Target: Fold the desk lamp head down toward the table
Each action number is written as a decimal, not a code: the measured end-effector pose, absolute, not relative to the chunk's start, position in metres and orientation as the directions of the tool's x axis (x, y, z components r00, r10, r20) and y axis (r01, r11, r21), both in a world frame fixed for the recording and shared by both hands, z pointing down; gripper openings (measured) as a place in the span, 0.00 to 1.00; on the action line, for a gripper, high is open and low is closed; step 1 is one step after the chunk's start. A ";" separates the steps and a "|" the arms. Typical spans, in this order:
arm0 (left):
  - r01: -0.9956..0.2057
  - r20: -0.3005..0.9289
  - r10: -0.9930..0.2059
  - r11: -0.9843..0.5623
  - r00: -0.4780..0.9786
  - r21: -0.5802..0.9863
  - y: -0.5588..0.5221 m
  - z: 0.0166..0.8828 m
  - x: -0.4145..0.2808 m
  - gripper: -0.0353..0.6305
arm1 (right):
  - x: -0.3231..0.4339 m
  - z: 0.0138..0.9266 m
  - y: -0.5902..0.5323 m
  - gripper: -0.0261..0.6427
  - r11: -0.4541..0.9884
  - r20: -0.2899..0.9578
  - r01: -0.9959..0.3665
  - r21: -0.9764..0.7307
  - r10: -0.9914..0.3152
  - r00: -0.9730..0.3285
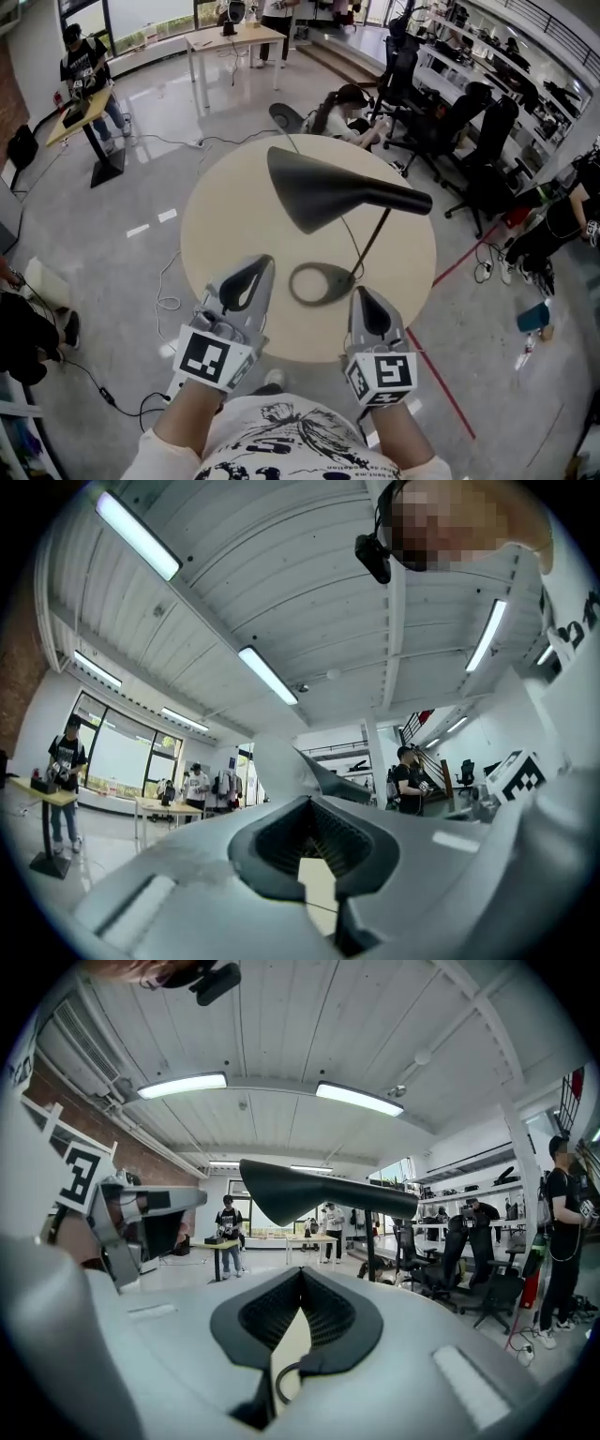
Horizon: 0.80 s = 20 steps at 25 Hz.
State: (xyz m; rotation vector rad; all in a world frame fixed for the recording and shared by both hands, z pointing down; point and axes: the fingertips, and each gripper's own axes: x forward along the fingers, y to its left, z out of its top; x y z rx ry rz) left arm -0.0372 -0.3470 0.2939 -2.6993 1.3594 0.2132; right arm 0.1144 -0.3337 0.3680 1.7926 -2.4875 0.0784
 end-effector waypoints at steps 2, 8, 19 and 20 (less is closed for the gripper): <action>-0.804 -0.225 -0.775 -0.590 0.590 -0.076 -0.356 0.270 -0.041 0.06 | 0.106 0.367 -0.344 0.05 0.325 0.090 -0.946 0.007 -0.942 -0.323; -0.770 -0.307 -0.713 -0.625 0.630 -0.129 -0.380 0.211 -0.049 0.06 | 0.080 0.369 -0.366 0.05 0.348 0.087 -0.938 0.015 -0.935 -0.345; -0.725 -0.311 -0.660 -0.661 0.684 -0.193 -0.407 0.183 -0.038 0.06 | 0.071 0.376 -0.384 0.05 0.320 0.103 -0.947 0.020 -0.943 -0.317; -0.718 -0.303 -0.655 -0.667 0.692 -0.197 -0.408 0.184 -0.035 0.06 | 0.071 0.378 -0.384 0.05 0.318 0.107 -0.948 0.018 -0.943 -0.315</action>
